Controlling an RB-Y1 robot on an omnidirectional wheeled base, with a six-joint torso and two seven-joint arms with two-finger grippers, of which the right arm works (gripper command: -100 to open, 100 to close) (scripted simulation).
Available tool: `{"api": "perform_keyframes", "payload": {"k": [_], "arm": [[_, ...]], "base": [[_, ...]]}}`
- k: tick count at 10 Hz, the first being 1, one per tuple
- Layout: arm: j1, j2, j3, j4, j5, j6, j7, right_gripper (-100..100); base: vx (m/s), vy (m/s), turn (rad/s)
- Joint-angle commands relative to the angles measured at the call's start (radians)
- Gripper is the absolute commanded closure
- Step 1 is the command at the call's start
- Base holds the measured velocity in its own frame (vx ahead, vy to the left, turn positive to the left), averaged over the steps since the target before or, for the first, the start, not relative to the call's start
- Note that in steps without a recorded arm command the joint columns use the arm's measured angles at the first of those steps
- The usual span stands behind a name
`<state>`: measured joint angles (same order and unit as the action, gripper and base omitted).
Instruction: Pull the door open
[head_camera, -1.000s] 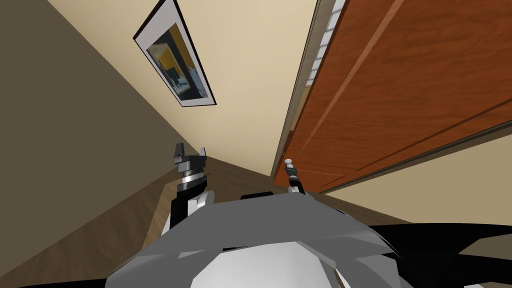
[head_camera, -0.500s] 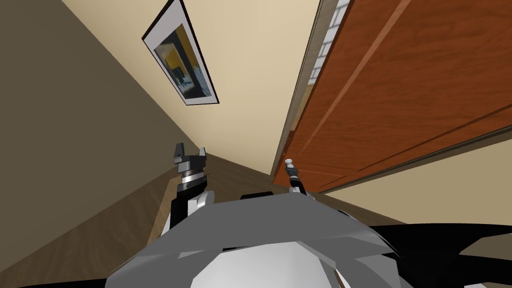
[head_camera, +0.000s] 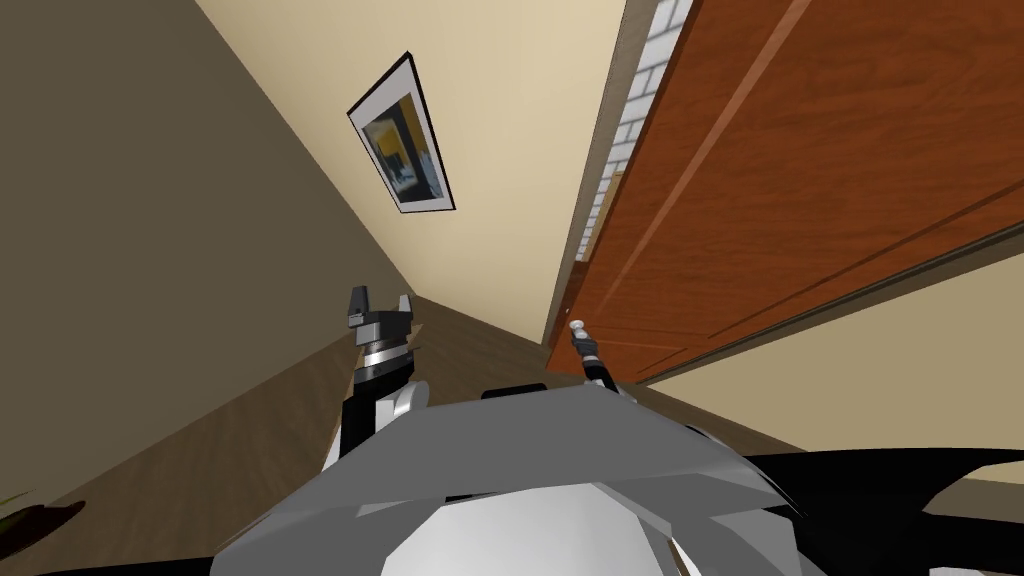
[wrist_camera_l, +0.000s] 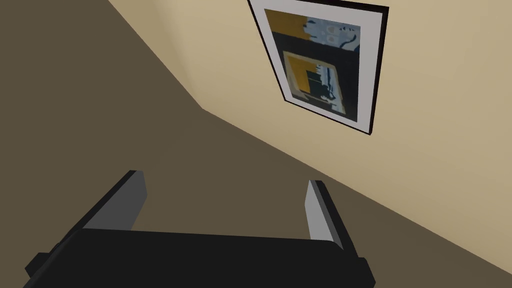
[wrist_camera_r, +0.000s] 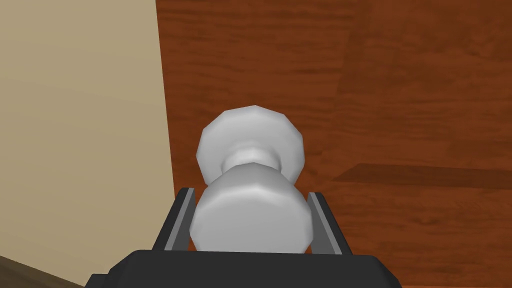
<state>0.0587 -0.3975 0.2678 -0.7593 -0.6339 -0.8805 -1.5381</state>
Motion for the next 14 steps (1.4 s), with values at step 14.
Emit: {"api": "perform_keyframes", "payload": {"k": [14], "arm": [[0.095, -0.129, 0.158, -0.022, 0.063, -0.131, -0.170, 100]], "base": [[-0.202, -0.040, 0.109]]}}
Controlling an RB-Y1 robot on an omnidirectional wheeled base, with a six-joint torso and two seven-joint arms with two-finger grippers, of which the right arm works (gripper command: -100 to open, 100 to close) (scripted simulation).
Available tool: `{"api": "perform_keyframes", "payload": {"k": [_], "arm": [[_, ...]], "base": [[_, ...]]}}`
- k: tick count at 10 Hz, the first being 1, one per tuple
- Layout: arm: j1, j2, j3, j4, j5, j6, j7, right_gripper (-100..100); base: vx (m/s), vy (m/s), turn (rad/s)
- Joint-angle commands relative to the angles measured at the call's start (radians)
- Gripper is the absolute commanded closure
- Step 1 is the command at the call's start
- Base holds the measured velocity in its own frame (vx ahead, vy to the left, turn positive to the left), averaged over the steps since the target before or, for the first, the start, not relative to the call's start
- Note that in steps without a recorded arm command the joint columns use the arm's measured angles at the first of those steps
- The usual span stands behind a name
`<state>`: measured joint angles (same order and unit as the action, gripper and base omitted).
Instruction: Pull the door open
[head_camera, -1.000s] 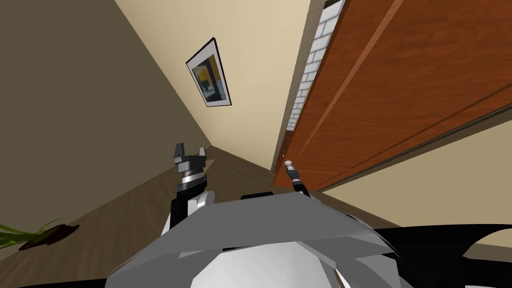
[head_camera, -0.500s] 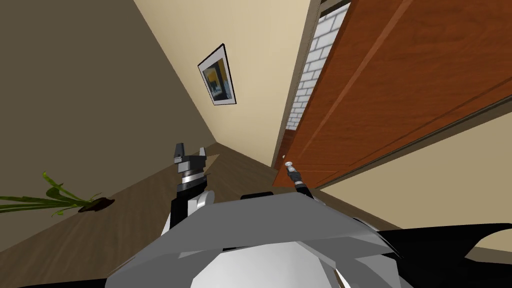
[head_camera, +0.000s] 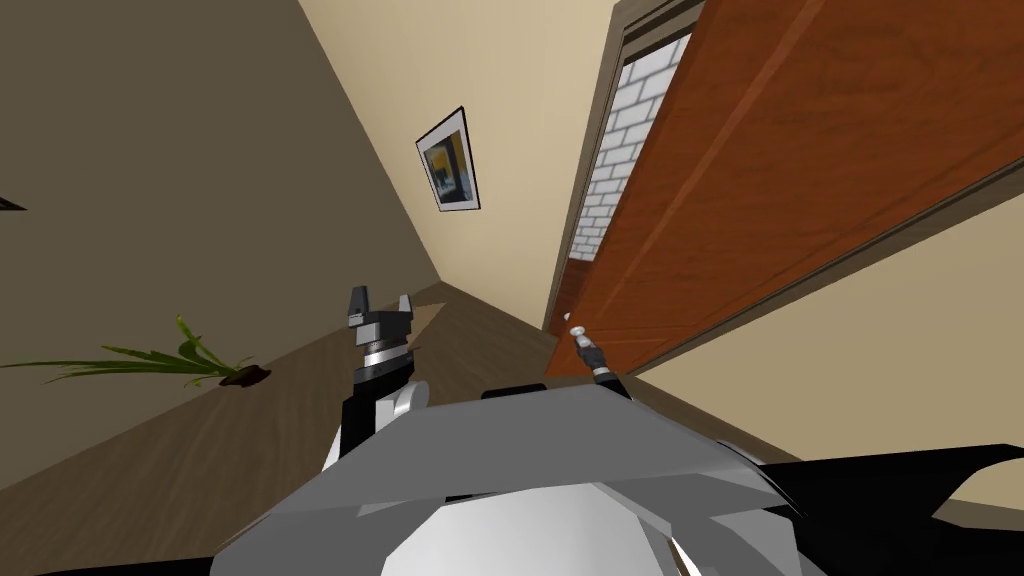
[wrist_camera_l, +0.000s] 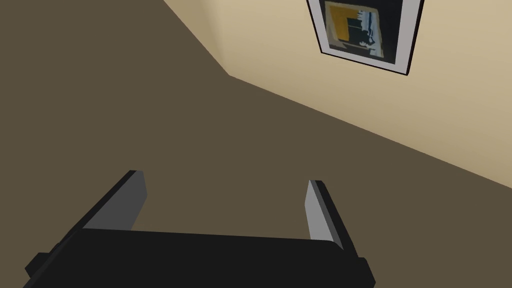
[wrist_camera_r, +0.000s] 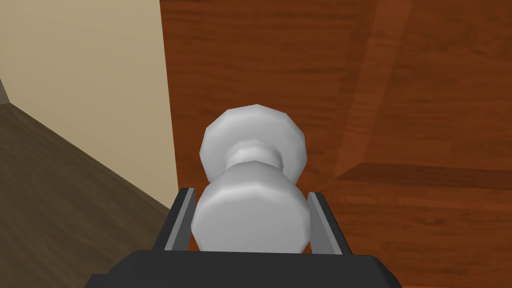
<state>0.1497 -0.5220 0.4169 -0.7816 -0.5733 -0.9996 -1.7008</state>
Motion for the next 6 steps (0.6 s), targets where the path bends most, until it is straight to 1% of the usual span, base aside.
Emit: {"api": "perform_keyframes", "payload": {"k": [1, 2, 4, 6], "arm": [[0.009, -0.012, 0.019, 0.002, 0.003, -0.025, -0.015, 100], [0.014, -0.021, 0.029, 0.004, 0.005, -0.038, -0.023, 100], [0.023, -0.037, 0.050, 0.008, 0.007, -0.065, -0.039, 100], [0.030, -0.050, 0.067, 0.011, 0.009, -0.087, -0.052, 100]], "base": [[-0.231, -0.088, 0.140], [-0.235, -0.067, 0.140], [-0.191, -0.072, 0.135], [-0.186, -0.045, 0.106]]}}
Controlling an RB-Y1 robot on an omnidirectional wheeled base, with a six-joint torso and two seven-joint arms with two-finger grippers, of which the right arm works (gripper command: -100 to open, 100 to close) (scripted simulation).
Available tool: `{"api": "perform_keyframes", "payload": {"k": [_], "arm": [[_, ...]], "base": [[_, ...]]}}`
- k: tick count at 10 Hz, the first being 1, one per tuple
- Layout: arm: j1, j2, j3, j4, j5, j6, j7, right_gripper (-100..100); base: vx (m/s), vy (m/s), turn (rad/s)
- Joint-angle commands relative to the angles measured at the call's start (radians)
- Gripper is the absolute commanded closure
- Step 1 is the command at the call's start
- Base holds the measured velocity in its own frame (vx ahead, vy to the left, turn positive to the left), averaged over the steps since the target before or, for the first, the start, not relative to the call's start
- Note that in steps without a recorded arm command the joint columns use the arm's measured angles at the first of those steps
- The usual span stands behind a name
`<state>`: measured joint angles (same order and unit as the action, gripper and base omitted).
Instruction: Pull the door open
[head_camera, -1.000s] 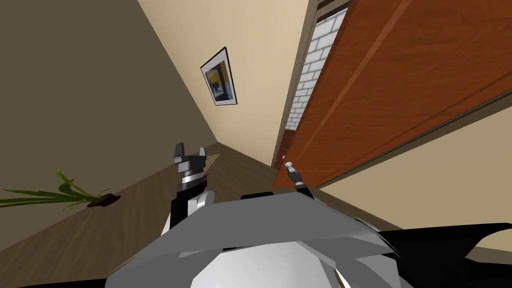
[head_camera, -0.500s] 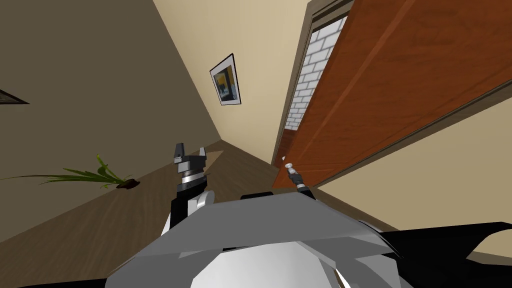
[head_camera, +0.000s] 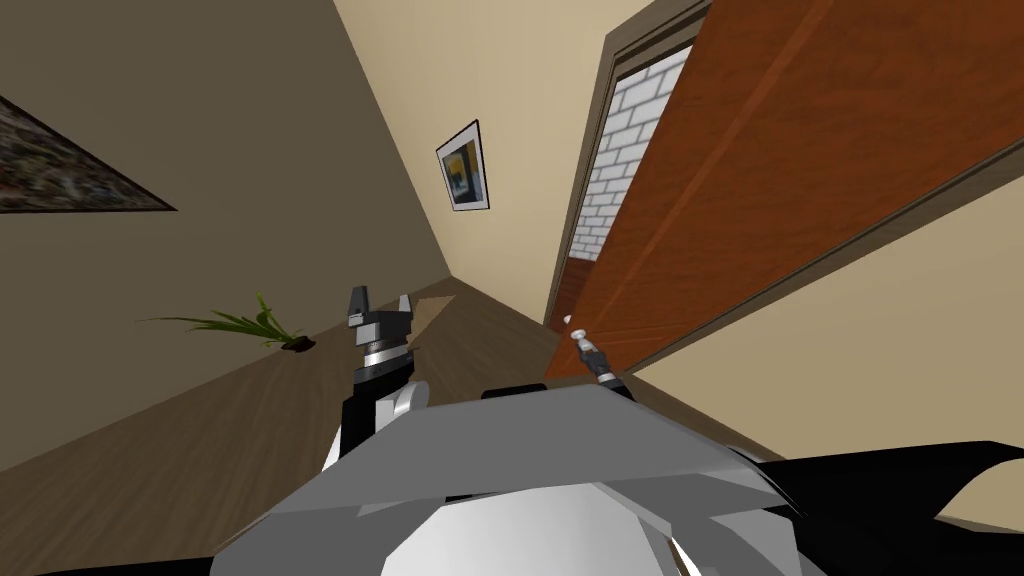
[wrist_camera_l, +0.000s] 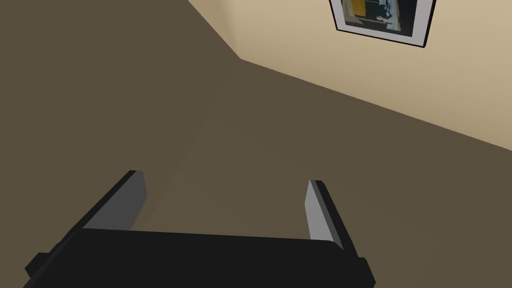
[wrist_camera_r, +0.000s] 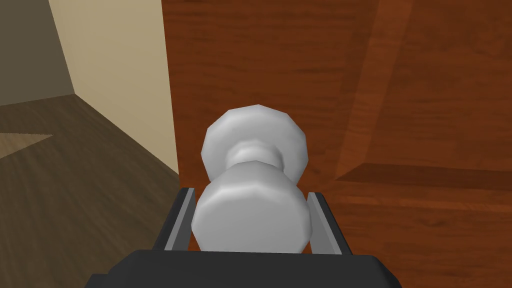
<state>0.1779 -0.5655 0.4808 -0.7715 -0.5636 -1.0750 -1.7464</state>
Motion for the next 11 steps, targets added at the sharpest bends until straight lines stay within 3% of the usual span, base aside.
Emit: {"api": "perform_keyframes", "payload": {"k": [1, 2, 11], "arm": [[0.006, -0.013, 0.011, 0.002, 0.000, -0.022, -0.013, 100], [0.001, -0.006, 0.008, 0.005, 0.001, -0.012, -0.008, 100], [0.021, -0.042, 0.056, 0.058, 0.025, -0.115, -0.067, 100]], "base": [[-0.199, -0.040, 0.101], [-0.090, -0.018, 0.023], [-0.192, -0.062, 0.139]]}}
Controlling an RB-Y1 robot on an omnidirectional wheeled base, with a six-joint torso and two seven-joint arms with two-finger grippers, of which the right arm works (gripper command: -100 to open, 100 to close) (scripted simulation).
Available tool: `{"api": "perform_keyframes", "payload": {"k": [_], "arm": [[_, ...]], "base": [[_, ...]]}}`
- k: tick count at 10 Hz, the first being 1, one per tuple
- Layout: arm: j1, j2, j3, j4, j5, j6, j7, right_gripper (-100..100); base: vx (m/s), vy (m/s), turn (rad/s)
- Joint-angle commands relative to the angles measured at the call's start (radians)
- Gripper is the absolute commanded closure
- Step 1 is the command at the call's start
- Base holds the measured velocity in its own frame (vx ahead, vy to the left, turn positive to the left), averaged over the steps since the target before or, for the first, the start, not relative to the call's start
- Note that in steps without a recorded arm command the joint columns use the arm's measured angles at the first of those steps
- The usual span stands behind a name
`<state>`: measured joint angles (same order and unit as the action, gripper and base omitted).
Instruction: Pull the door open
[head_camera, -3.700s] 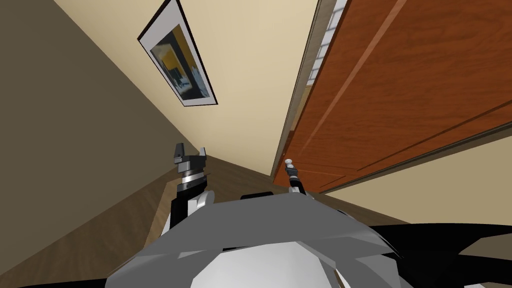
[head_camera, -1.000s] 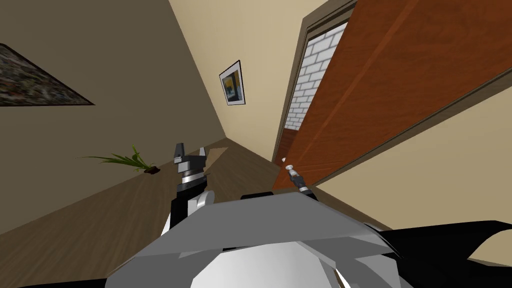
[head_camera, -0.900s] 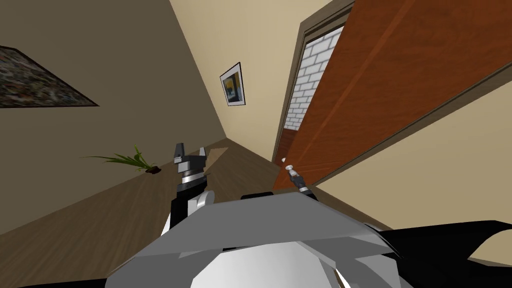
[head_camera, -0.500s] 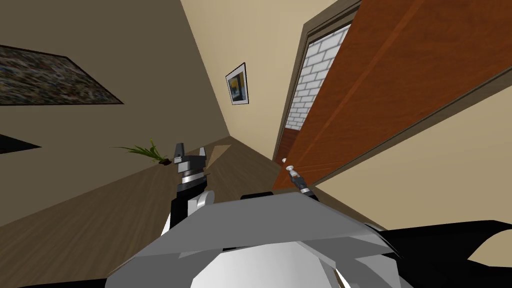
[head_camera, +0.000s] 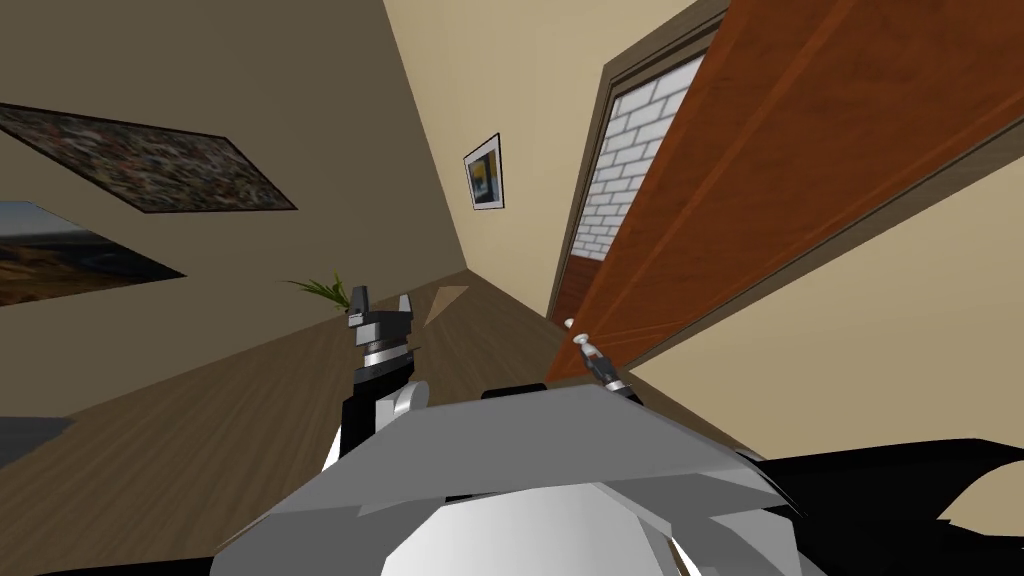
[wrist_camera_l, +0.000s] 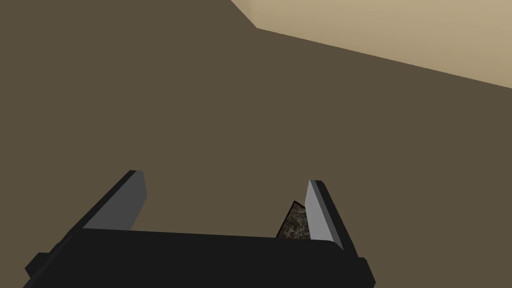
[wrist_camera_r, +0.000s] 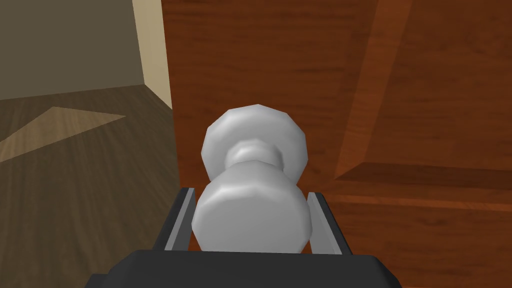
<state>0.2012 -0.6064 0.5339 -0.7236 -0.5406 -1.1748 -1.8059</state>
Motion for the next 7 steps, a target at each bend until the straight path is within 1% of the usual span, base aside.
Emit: {"api": "perform_keyframes", "payload": {"k": [1, 2, 3, 4, 7], "arm": [[-0.001, -0.004, 0.007, 0.015, 0.004, -0.024, -0.013, 100], [-0.001, -0.003, 0.005, 0.008, 0.003, -0.010, -0.007, 100], [-0.001, -0.004, 0.011, 0.023, 0.009, -0.025, -0.017, 100], [-0.001, -0.004, 0.012, 0.026, 0.010, -0.029, -0.019, 100], [-0.003, -0.007, 0.019, 0.052, 0.020, -0.059, -0.036, 100]], "base": [[-0.198, -0.061, 0.107], [-0.084, -0.025, 0.025], [-0.135, -0.048, 0.167], [-0.169, -0.072, 0.149], [-0.193, -0.058, 0.141]]}}
